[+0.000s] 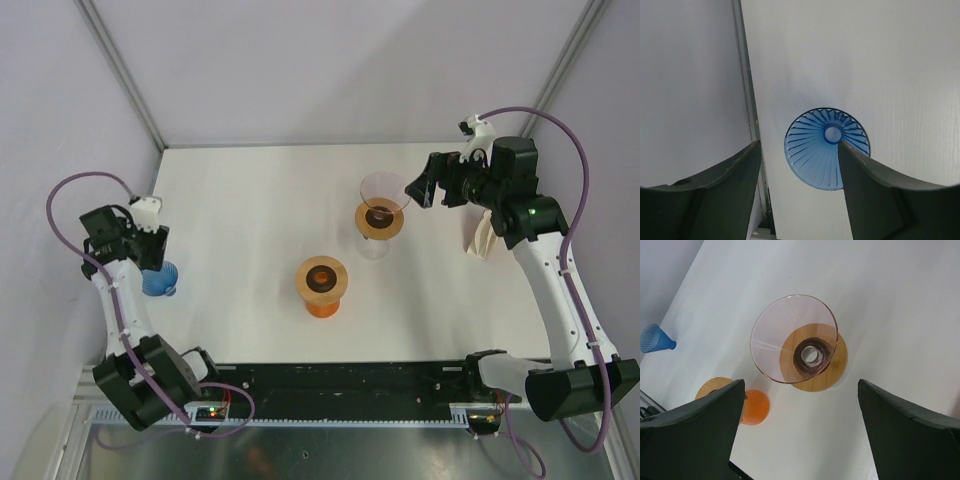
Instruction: Place the coffee filter in the dripper
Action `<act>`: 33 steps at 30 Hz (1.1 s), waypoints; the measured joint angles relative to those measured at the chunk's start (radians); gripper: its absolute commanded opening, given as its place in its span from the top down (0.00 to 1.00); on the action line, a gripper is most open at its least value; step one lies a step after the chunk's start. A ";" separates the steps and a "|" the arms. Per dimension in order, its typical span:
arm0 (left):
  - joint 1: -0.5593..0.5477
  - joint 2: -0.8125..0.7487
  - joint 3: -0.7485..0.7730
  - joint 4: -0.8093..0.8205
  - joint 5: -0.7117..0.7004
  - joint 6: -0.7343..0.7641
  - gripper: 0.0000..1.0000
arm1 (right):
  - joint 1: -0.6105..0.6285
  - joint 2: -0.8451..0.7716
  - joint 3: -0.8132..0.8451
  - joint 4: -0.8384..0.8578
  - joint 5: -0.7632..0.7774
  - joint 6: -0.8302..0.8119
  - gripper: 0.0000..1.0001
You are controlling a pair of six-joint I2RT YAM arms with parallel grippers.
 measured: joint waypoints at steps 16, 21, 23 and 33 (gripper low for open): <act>0.147 0.256 -0.045 0.106 0.022 0.026 0.43 | 0.000 0.000 0.000 -0.001 0.001 -0.001 0.01; 0.163 0.317 -0.061 0.121 0.023 0.037 0.72 | 0.000 0.000 0.000 -0.001 0.001 -0.002 0.01; 0.165 0.329 -0.072 0.124 0.024 0.041 0.86 | 0.000 0.000 0.000 -0.001 0.001 -0.002 0.01; 0.171 0.269 -0.070 0.137 0.145 0.027 1.00 | 0.004 0.000 0.000 0.000 0.001 0.003 0.01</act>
